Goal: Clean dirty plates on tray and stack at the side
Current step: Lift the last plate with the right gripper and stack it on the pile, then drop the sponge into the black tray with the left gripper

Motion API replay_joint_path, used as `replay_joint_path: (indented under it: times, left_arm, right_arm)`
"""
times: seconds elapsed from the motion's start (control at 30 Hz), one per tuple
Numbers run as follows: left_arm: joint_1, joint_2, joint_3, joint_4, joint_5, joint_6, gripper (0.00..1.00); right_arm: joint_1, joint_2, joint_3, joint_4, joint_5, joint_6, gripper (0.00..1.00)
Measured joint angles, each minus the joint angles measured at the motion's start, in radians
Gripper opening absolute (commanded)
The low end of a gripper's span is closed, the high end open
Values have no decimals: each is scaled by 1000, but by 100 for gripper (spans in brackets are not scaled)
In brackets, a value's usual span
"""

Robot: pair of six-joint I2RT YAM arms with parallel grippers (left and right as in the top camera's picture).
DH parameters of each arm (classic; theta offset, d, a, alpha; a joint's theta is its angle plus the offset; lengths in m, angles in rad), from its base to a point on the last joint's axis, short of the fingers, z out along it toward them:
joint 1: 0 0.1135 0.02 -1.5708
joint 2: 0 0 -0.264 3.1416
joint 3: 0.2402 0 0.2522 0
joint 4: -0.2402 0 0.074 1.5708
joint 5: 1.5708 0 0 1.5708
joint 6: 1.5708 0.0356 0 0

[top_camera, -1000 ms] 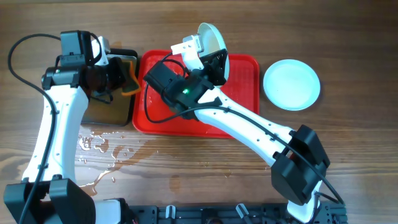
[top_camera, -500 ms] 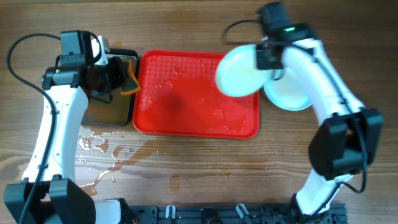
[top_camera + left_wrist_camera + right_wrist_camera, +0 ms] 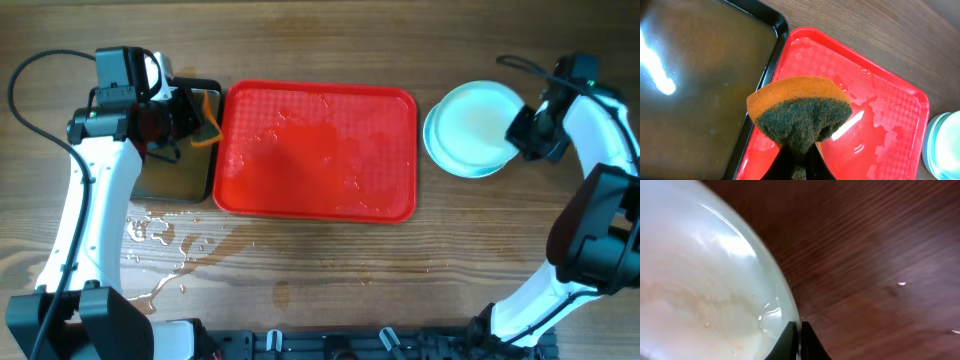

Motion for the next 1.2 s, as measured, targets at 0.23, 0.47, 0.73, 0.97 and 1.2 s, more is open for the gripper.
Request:
replay_joint_path:
  times: [0.23,0.47,0.73,0.97,1.2]
  left_arm:
    - [0,0,0,3,-14,0,4]
    - [0,2,0,3,-109,0,4]
    - [0,167,0,53,-241,0,9]
    - [0,323,0,146,-262,4,15]
    - [0,360,0,185,-280,-1,75]
  right_arm:
    - [29,0,-47,13,-99,-13,28]
    - [40,-2,-32,-53,-183,-23,63]
    - [77,-144,73,-77,-219,-40,75]
    - [224,-189,79,-26,-230,-80,76]
    - [307,-189,79,-1,-234,-92,77]
